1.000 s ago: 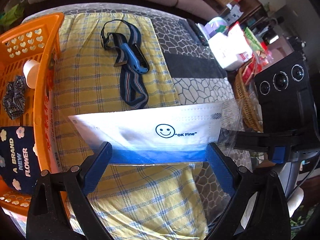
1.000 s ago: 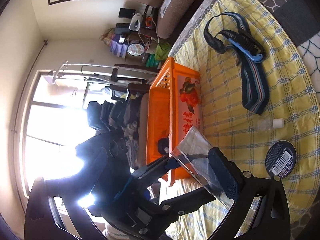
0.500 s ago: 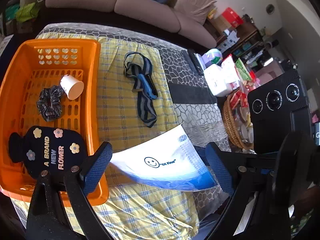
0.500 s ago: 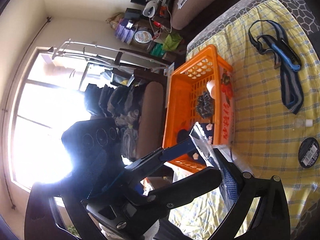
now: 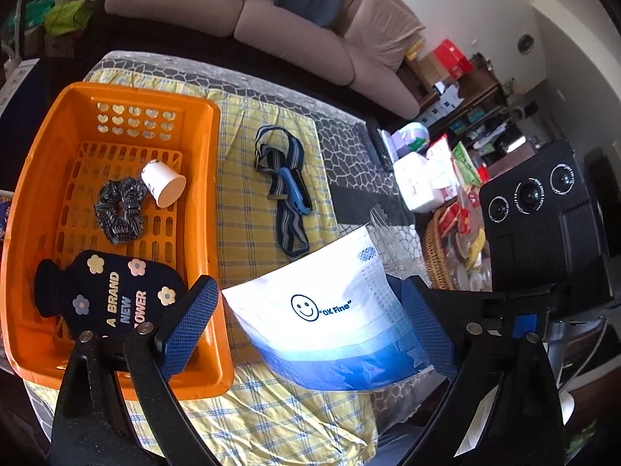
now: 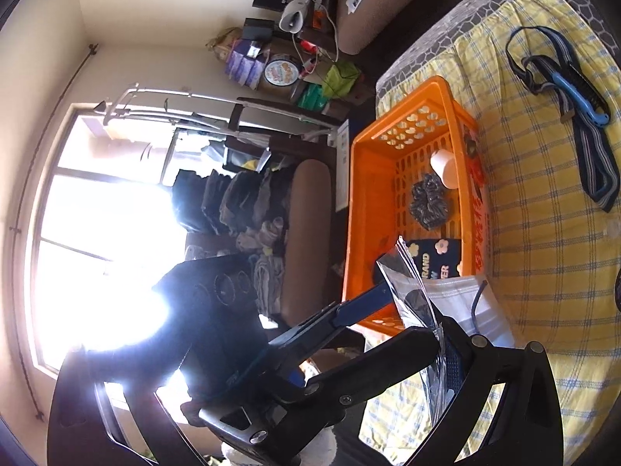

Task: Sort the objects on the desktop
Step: 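Lift the mask pack with the left tool and carry it over the basket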

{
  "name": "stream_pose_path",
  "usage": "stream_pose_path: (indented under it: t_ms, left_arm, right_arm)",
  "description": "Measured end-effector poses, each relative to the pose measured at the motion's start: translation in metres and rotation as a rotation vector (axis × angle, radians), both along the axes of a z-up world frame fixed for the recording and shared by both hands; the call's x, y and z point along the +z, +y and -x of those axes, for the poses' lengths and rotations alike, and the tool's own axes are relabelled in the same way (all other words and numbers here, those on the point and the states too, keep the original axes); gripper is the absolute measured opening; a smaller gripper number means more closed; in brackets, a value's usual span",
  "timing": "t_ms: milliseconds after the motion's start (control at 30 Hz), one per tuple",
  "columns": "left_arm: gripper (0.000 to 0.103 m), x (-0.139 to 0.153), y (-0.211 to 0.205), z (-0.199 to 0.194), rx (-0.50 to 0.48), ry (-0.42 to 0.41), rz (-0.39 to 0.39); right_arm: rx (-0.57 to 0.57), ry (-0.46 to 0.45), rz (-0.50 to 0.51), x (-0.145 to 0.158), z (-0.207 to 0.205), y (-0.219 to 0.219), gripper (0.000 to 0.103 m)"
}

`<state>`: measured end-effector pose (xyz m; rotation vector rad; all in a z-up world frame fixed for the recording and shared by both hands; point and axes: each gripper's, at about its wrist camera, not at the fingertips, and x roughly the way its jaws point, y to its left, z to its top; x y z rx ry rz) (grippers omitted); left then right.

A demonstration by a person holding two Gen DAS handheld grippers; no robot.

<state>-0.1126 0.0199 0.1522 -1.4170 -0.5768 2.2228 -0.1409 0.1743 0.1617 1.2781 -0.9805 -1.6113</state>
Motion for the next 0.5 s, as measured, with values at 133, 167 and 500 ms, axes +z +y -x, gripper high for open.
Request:
stream_pose_path:
  t_ms: [133, 167, 500]
  left_arm:
    - [0.096, 0.018, -0.017, 0.006, 0.016, 0.027, -0.005]
    - [0.096, 0.022, -0.024, 0.009, 0.024, 0.032, -0.003]
    - [0.096, 0.029, -0.090, 0.029, 0.098, 0.047, 0.029]
  right_arm:
    - [-0.001, 0.024, 0.019, 0.022, 0.009, -0.014, 0.103]
    - [-0.001, 0.030, 0.021, 0.026, 0.011, -0.018, 0.103]
    - [0.057, 0.054, 0.046, 0.044, 0.038, -0.092, 0.103]
